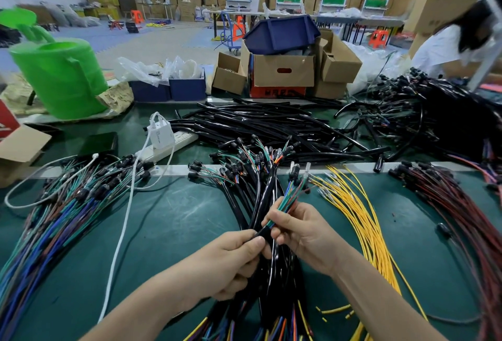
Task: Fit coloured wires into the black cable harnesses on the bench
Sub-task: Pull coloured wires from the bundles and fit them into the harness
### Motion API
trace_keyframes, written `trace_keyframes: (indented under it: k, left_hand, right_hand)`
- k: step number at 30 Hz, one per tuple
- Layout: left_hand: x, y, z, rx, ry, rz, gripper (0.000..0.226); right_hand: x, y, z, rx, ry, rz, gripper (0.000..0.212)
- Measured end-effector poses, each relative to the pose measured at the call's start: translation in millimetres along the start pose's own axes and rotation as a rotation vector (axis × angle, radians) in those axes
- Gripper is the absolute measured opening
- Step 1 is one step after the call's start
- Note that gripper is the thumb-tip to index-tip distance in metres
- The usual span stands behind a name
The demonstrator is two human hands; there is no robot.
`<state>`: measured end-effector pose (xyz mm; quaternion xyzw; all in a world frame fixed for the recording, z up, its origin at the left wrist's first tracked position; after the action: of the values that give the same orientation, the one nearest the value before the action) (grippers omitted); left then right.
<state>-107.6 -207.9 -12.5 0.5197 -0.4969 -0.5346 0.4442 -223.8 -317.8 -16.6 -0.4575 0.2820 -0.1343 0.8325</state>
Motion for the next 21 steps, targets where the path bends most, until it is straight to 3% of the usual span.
trace_keyframes:
  k: [5, 11, 21]
  left_hand:
    - [-6.3, 1.6, -3.4, 0.133, -0.025, 0.139, 0.024]
    - [-16.4, -0.8, -16.0, 0.657, -0.005, 0.295, 0.024]
    - [-13.5, -7.0, -20.3, 0.807, 0.009, 0.283, 0.026]
  right_hand:
    - [-8.5, -15.4, -3.9, -0.063, 0.011, 0.094, 0.013]
    - [-13.4, -15.7, -4.7, -0.012, 0.080, 0.234, 0.014]
    - [-12.0, -7.7, 6.2, -0.022, 0.112, 0.182, 0.004]
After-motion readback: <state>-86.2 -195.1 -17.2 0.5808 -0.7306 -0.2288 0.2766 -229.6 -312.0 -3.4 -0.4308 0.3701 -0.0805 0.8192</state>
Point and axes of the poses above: each hand's wrist, its own x-axis towards the middle knuckle, its own z-axis out of the palm, y = z × x, the point moved 2 cm from there along x, towards the middle knuckle, and after that the axes turned 14 degrees about z, right-handed, at the moved point
